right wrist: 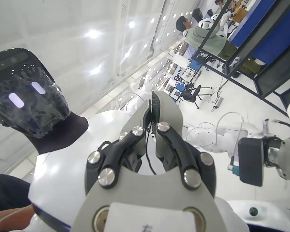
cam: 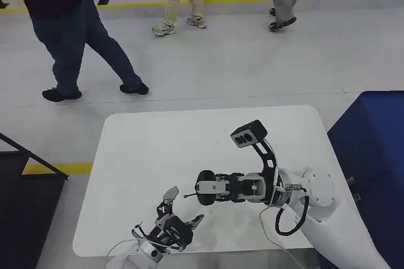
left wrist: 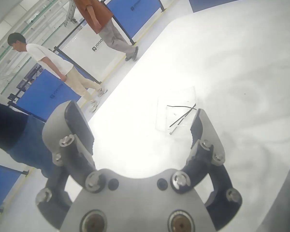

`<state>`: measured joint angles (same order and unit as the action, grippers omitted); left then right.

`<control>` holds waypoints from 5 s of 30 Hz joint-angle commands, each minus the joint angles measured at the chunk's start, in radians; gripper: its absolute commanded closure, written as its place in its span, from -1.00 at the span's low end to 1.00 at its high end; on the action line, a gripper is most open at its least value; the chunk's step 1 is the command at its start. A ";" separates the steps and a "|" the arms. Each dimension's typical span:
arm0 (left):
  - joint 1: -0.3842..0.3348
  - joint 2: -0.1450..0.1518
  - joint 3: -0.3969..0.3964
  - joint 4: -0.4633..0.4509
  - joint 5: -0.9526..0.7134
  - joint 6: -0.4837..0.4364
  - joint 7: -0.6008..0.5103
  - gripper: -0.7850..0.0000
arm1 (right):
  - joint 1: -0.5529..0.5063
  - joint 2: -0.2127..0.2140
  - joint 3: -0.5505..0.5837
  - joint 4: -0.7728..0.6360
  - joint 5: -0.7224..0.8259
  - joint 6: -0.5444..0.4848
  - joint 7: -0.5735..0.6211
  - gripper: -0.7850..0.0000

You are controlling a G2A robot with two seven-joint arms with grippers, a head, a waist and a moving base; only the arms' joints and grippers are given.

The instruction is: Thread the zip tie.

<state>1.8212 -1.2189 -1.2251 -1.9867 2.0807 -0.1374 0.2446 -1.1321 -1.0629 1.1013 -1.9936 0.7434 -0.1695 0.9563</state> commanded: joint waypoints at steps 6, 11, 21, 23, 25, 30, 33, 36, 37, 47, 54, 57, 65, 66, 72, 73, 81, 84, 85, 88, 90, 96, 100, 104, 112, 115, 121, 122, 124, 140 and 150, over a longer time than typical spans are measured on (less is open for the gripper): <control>0.000 0.000 0.000 0.000 0.000 0.000 0.000 -1.00 | -0.007 -0.011 -0.011 -0.075 0.030 -0.100 -0.035 1.00; 0.000 0.000 0.000 0.000 0.000 0.000 0.000 -1.00 | 0.038 -0.024 0.040 -0.188 -0.021 -0.244 -0.145 1.00; 0.000 0.000 0.000 0.000 0.000 0.000 0.000 -1.00 | 0.077 -0.043 0.111 -0.323 -0.551 -0.464 -0.325 1.00; 0.000 0.000 0.000 0.000 0.000 0.000 0.000 -1.00 | 0.046 -0.046 0.120 -0.346 -0.674 -0.499 -0.368 1.00; 0.000 0.000 0.000 0.000 0.000 0.000 0.000 -1.00 | 0.020 -0.048 0.111 -0.345 -0.706 -0.508 -0.394 1.00; 0.000 0.000 0.000 0.000 0.000 0.000 0.000 -1.00 | -0.020 -0.044 0.056 -0.335 -0.532 -0.389 -0.336 1.00; 0.000 0.000 0.000 0.000 0.000 0.000 0.000 -1.00 | 0.000 -0.039 0.055 -0.315 -0.312 -0.260 -0.248 1.00; 0.000 0.000 0.000 0.000 0.000 0.000 0.000 -1.00 | -0.005 -0.035 0.054 -0.287 -0.073 -0.102 -0.179 1.00; 0.000 0.000 0.000 0.000 0.000 0.000 0.000 -1.00 | -0.010 -0.033 0.050 -0.275 0.002 -0.028 -0.150 1.00; 0.000 0.000 0.000 0.000 0.000 0.000 0.000 -1.00 | -0.078 -0.032 0.034 -0.279 0.433 0.337 -0.135 1.00; 0.000 0.000 0.000 0.000 0.000 0.000 0.000 -1.00 | -0.128 -0.044 -0.015 -0.293 0.640 0.418 -0.203 1.00; 0.000 0.000 0.000 0.000 0.000 0.000 0.000 -1.00 | -0.128 -0.050 -0.029 -0.291 0.647 0.411 -0.214 1.00; 0.000 0.000 0.000 0.000 0.000 0.000 0.000 -1.00 | -0.071 -0.067 -0.011 -0.275 0.247 0.023 -0.119 1.00; 0.000 0.000 0.000 0.000 0.000 0.000 0.000 -1.00 | -0.070 -0.070 -0.016 -0.274 0.216 -0.026 -0.112 1.00; 0.000 0.000 0.000 0.000 0.000 0.000 0.000 -1.00 | -0.069 -0.078 -0.003 -0.270 -0.099 -0.239 -0.139 1.00; 0.000 0.000 0.000 0.000 0.000 0.000 0.000 -1.00 | -0.074 -0.080 -0.015 -0.271 -0.120 -0.259 -0.142 1.00; 0.000 0.000 0.000 0.000 0.000 0.000 0.000 -1.00 | -0.070 -0.082 -0.027 -0.275 -0.146 -0.285 -0.138 1.00; 0.000 0.000 0.000 0.000 0.000 0.000 0.000 -1.00 | -0.083 -0.081 -0.006 -0.235 -0.176 -0.235 -0.192 1.00; 0.000 0.000 0.000 0.000 0.000 0.000 0.000 -1.00 | -0.090 -0.081 0.011 -0.213 -0.175 -0.194 -0.228 1.00; 0.000 0.000 0.000 0.000 0.000 0.000 0.000 -1.00 | -0.095 -0.067 0.099 -0.132 -0.215 -0.002 -0.240 1.00; 0.000 0.000 0.000 0.000 0.000 0.000 0.000 -1.00 | -0.109 -0.055 0.178 -0.093 -0.225 0.081 -0.214 1.00; 0.000 0.000 0.000 0.000 0.000 0.000 0.000 -1.00 | -0.198 -0.017 0.419 0.076 -0.256 0.224 -0.072 1.00; 0.000 0.000 0.000 0.000 0.000 0.000 0.000 -1.00 | -0.220 0.003 0.512 0.223 -0.324 0.239 0.026 1.00; 0.000 0.000 0.000 0.000 0.000 0.000 0.000 -1.00 | -0.203 0.006 0.523 0.290 -0.302 0.225 0.050 1.00; 0.000 0.000 0.000 0.000 0.000 0.000 0.000 -1.00 | -0.203 0.006 0.523 0.290 -0.302 0.225 0.050 1.00; -0.006 0.001 0.006 0.002 0.022 -0.015 -0.017 -1.00 | -0.203 0.006 0.523 0.290 -0.302 0.225 0.050 1.00; -0.189 -0.033 0.260 -0.048 0.251 -0.101 -0.279 -1.00 | -0.203 0.006 0.523 0.290 -0.302 0.225 0.050 1.00; -0.232 -0.044 0.298 -0.031 0.238 -0.122 -0.330 -1.00 | -0.203 0.006 0.523 0.290 -0.302 0.225 0.050 1.00; -0.322 -0.075 0.366 0.006 0.102 -0.189 -0.450 -1.00 | -0.203 0.006 0.523 0.290 -0.302 0.225 0.050 1.00; -0.460 -0.118 0.395 0.024 -0.040 -0.232 -0.717 -1.00 | -0.203 0.006 0.523 0.290 -0.302 0.225 0.050 1.00; -0.666 -0.175 0.408 0.052 -0.241 -0.291 -1.166 -1.00 | -0.203 0.006 0.523 0.290 -0.302 0.225 0.050 1.00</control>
<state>1.1792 -1.3861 -0.8239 -1.9381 1.8598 -0.4585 -0.8905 -1.3352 -1.0568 1.6247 -1.7032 0.4412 0.0558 1.0065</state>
